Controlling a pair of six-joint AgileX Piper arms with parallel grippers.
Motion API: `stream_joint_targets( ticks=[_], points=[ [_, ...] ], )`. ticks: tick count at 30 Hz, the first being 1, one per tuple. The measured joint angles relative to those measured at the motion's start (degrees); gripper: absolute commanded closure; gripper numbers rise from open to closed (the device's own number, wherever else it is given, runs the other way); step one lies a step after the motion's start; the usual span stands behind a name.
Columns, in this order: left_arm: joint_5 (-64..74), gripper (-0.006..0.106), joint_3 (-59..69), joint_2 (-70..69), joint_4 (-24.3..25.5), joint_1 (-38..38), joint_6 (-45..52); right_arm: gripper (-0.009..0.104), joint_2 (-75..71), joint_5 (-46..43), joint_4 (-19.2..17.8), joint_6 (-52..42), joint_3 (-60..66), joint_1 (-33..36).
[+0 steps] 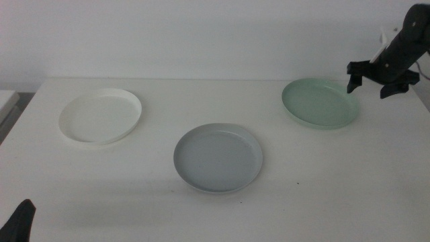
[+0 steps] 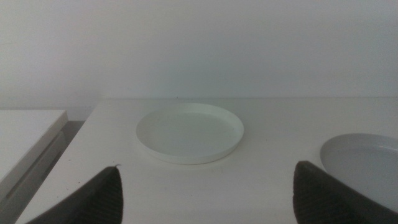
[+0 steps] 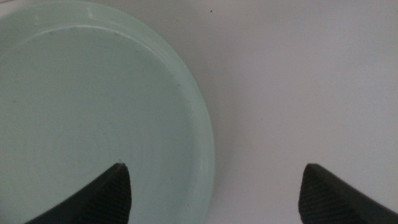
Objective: Stack the three bowls on top of each other.
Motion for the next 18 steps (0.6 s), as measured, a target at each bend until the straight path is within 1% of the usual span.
stream_joint_targets(
  ticks=[4,8,11,13,15,16,18],
  points=[
    [0.0,0.007,0.0,0.0,0.0,0.0,0.0,0.031,2.4,-2.2,1.2,-0.1,0.0,0.0],
    [0.0,0.007,0.0,0.0,0.0,0.0,0.0,0.037,4.2,-3.3,3.2,-0.1,0.0,0.0],
    [0.0,0.007,0.0,0.0,0.0,0.0,0.0,0.043,5.3,-3.7,4.7,-0.1,0.0,0.0],
    [0.0,0.007,0.0,0.0,0.0,0.0,0.0,0.048,5.9,-4.1,4.9,-0.1,0.0,0.0],
    [0.0,0.007,0.0,0.0,0.0,0.0,0.0,0.056,6.3,-4.2,5.0,-0.1,0.0,0.0],
    [0.0,0.007,0.0,0.0,0.0,0.0,0.0,0.063,6.4,-4.3,5.0,-0.1,0.0,0.0],
    [0.0,0.007,0.0,0.0,0.0,0.0,0.0,0.08,6.5,-4.4,5.0,-0.3,0.0,0.0]
  ],
)
